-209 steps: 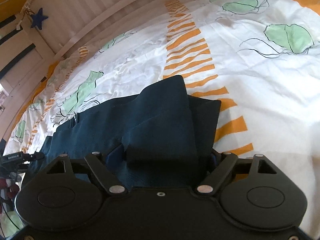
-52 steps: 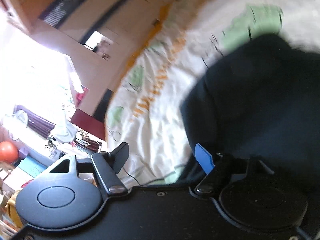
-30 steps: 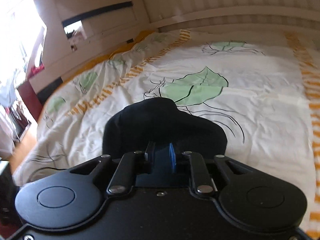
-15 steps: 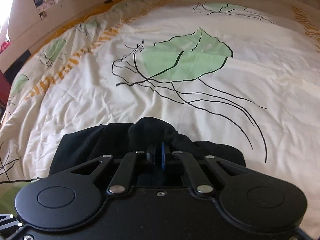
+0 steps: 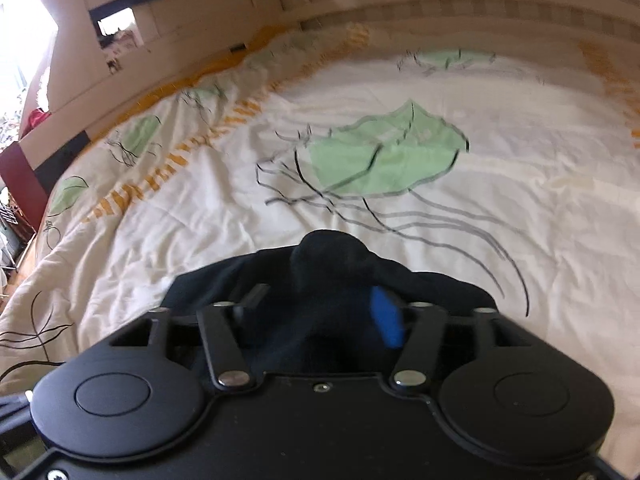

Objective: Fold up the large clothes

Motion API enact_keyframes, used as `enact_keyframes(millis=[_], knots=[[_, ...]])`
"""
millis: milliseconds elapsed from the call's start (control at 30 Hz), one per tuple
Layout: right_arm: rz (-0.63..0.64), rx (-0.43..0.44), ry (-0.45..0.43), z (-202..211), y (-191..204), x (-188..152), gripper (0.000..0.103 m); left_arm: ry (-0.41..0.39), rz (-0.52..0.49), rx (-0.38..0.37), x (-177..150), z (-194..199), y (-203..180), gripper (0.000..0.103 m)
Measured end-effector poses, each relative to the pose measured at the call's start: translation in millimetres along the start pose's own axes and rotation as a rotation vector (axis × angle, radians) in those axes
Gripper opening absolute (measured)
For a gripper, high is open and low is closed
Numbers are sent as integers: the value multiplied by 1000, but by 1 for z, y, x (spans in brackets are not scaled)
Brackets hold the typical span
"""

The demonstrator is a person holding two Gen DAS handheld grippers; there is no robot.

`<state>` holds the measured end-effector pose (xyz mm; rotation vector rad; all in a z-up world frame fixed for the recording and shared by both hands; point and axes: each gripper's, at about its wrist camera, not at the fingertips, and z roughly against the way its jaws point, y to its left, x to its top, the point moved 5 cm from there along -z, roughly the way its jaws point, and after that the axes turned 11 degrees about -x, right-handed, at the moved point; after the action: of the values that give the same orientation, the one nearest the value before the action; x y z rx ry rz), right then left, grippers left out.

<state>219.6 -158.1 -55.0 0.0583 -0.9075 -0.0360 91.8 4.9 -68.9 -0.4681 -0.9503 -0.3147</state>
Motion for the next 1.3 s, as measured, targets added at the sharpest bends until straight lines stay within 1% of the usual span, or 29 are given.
enact_keyframes(millis=[100,167,233,267,300,367,500,600,767,933,1300], knots=[[-24,-33,-67,21,-1,2,77,-27,-30,29,8,10,-4,103],[-48,-64,-111,36,-4,4,86,-31,-18,42,13,15,-3,103],[-70,-96,-156,53,-8,6,100,-24,-12,63,18,20,-2,103],[-82,-111,-176,61,-10,6,103,-18,-7,75,20,22,-2,103],[-96,-129,-195,70,-12,6,103,-13,0,85,23,25,-2,103],[-124,-159,-202,83,-16,4,103,4,19,93,26,28,-2,103],[-171,-242,-183,104,-23,-7,103,43,58,121,30,33,-1,103],[-181,-284,-155,116,-25,-19,103,75,55,158,32,34,-4,103],[-208,-313,-128,138,-25,-39,103,106,57,199,28,40,-9,103],[-218,-318,-119,162,-16,-60,103,99,65,222,23,50,-13,103],[-198,-374,-39,188,0,-106,102,133,51,259,5,63,-23,102]])
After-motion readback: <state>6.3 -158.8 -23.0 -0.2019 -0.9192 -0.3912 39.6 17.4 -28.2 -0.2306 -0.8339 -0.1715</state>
